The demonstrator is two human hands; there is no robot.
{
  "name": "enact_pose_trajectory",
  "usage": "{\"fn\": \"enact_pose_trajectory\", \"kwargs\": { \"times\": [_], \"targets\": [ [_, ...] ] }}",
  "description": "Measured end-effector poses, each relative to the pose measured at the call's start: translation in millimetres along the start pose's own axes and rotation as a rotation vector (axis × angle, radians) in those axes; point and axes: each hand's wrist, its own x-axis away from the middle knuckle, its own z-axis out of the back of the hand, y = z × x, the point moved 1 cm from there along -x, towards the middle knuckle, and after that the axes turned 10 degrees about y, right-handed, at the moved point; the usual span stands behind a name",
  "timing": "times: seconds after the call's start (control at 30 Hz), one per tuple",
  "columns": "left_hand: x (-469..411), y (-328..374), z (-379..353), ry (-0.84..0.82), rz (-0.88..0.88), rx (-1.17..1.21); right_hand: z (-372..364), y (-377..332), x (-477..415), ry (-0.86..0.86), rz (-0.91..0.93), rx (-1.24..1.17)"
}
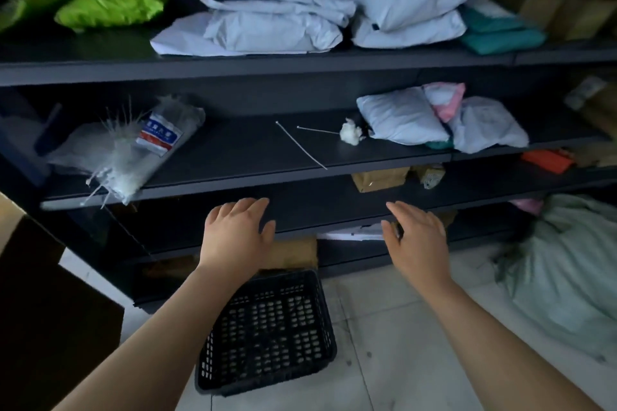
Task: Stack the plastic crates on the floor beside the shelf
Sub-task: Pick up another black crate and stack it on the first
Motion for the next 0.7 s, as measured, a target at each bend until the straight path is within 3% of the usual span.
{"fn": "enact_pose_trajectory", "kwargs": {
  "times": [0.37,0.7],
  "targets": [
    [-4.1,41.1,13.4,-0.08,-0.395,0.139,79.0,-5.5,89.9,0.255,-0.354,0.181],
    [51.8,162.4,3.6,-0.192,-0.797,0.312,184.2,23.6,213.9,0.428,-0.715,0.401]
  ]
}}
